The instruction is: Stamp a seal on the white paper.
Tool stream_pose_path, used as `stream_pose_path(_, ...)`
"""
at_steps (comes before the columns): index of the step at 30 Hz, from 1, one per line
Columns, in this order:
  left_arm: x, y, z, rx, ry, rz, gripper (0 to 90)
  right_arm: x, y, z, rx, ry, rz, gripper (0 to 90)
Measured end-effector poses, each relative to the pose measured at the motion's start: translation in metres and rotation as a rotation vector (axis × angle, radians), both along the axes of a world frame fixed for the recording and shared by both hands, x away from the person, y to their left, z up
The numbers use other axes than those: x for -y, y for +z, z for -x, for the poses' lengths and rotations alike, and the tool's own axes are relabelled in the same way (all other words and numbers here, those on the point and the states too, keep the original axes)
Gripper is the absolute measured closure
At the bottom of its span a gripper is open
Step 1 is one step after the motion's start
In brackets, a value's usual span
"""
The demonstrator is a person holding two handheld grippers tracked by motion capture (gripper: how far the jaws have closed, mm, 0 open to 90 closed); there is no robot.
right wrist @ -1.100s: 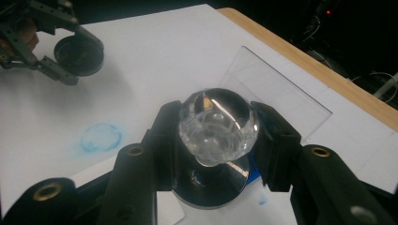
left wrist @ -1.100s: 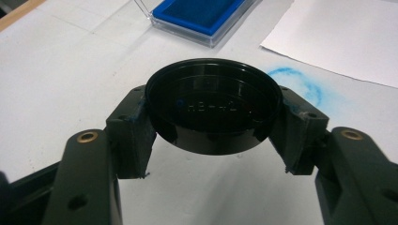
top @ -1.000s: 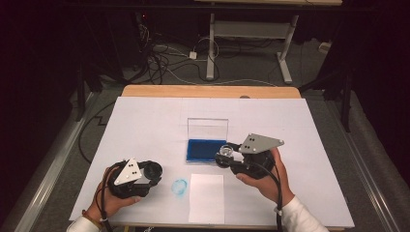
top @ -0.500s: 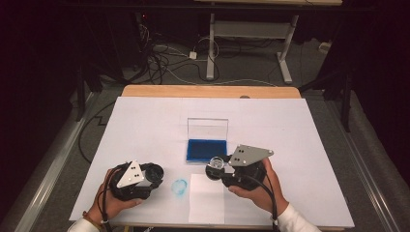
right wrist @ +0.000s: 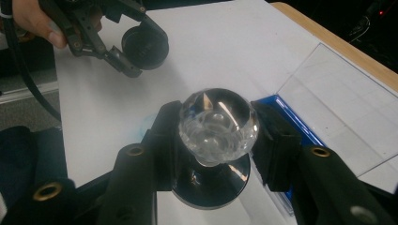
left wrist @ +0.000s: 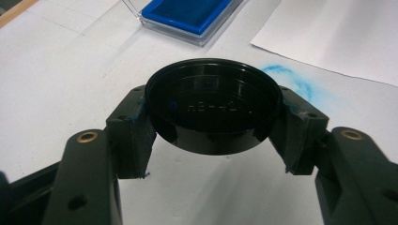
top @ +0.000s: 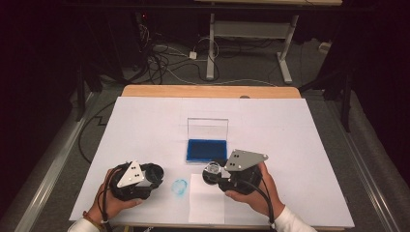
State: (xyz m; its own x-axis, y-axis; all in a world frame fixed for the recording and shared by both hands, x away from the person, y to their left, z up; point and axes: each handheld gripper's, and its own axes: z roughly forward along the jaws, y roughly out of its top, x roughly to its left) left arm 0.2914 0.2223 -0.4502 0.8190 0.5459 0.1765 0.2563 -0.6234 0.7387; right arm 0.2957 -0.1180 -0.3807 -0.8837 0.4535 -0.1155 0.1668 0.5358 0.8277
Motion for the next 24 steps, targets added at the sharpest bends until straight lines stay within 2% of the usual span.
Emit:
stream_pose_path(6,0.001,0.000,0.001,0.004,0.000,-0.006,36.7,-0.001,-0.006,0.004,-0.005,0.008,0.009,57.1)
stream_pose_path(16,0.001,0.002,0.002,0.010,0.007,-0.002,36.7,0.005,-0.019,0.010,-0.040,-0.003,0.010,57.1)
stream_pose_path(24,0.001,0.001,0.002,0.009,0.003,-0.004,36.7,-0.003,-0.033,0.007,-0.067,0.007,0.035,57.1)
